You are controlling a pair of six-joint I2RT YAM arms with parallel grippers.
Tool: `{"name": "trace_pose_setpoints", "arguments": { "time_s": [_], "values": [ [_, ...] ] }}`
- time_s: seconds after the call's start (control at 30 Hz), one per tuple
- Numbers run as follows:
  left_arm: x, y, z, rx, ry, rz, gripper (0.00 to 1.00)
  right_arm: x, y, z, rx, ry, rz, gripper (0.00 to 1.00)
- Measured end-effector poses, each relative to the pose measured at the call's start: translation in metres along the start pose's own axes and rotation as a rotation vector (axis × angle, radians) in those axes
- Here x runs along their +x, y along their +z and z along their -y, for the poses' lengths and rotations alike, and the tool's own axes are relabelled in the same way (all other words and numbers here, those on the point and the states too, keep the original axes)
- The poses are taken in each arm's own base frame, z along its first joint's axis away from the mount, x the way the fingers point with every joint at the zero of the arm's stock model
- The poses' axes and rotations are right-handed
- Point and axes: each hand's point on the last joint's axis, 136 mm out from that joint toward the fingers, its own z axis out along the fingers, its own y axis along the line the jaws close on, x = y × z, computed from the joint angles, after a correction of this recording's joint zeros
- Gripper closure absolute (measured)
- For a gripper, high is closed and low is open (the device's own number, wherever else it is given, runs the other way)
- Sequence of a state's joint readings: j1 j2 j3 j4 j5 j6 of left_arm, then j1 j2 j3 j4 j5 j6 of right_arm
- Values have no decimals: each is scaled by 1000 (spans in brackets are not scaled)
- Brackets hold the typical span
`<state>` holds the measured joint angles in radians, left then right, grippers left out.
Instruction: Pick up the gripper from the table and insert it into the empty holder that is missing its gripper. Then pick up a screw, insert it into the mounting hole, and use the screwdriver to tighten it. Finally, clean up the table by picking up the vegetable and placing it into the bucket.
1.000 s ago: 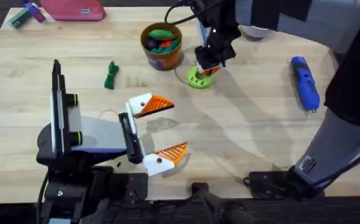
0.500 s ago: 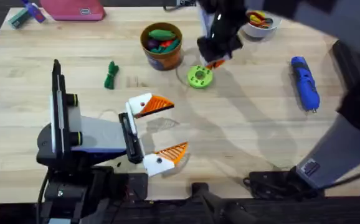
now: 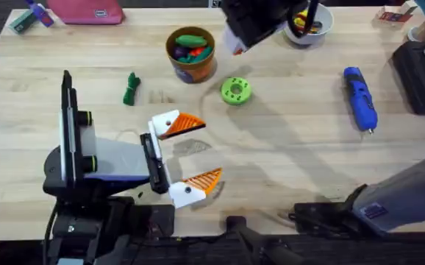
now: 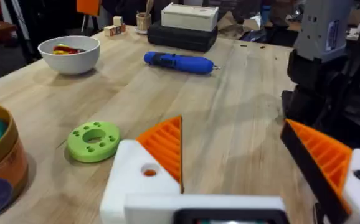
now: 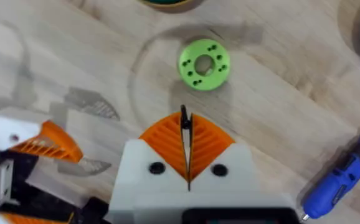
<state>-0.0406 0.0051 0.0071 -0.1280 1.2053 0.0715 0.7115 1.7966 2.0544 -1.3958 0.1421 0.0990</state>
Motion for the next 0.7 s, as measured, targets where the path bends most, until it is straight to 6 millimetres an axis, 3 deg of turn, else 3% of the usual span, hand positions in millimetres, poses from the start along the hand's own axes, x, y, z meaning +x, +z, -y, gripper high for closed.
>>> {"name": "trace_pose_setpoints", "arguments": {
  "time_s": [0.3, 0.7],
  "values": [
    [0, 0, 0, 0, 0, 0, 15, 6, -15, -75, -70, -349, 46, 995],
    [0, 0, 0, 0, 0, 0, 15, 17, -28, -139, -238, -629, 107, 995]
  ]
}}
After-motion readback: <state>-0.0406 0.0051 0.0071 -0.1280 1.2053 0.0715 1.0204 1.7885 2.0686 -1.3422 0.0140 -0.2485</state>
